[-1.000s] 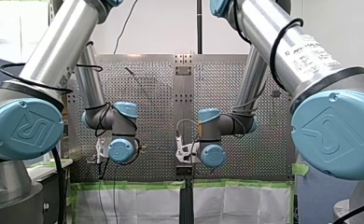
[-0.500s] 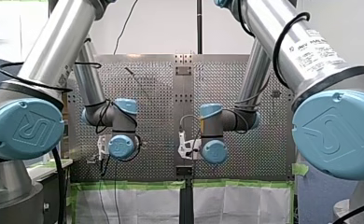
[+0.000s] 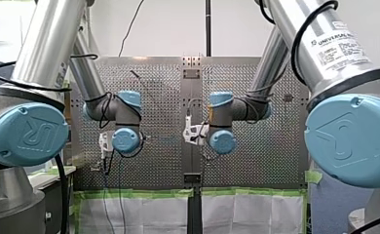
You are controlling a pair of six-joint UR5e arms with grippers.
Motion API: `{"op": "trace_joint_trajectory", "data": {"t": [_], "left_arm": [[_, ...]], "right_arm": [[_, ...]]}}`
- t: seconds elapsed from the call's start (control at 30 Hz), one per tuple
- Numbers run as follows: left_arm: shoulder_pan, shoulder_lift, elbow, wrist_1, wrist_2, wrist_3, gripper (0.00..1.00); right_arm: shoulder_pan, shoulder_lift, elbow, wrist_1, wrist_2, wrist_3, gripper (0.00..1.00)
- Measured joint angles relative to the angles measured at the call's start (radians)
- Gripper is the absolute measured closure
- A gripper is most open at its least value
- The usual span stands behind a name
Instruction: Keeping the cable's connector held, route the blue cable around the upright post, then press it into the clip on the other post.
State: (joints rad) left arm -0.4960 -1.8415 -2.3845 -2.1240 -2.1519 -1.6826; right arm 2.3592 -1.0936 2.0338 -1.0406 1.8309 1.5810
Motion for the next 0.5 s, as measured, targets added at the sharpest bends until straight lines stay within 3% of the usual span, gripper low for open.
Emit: {"op": "trace_joint_trajectory", "data": {"t": [0.3,0.5], "left_arm": [[0.021,0.076,0.004,-0.012,-0.012,-0.008,1.00],[0.039,0.132,0.040,-0.039,-0.013,-0.008,1.00]], "right_arm": [[0.000,-0.076,-0.073,0.045,-0.034,0.001,1.00],[0.000,-0.105,-0.122,0.092,-0.050,0.001,1.00]]}}
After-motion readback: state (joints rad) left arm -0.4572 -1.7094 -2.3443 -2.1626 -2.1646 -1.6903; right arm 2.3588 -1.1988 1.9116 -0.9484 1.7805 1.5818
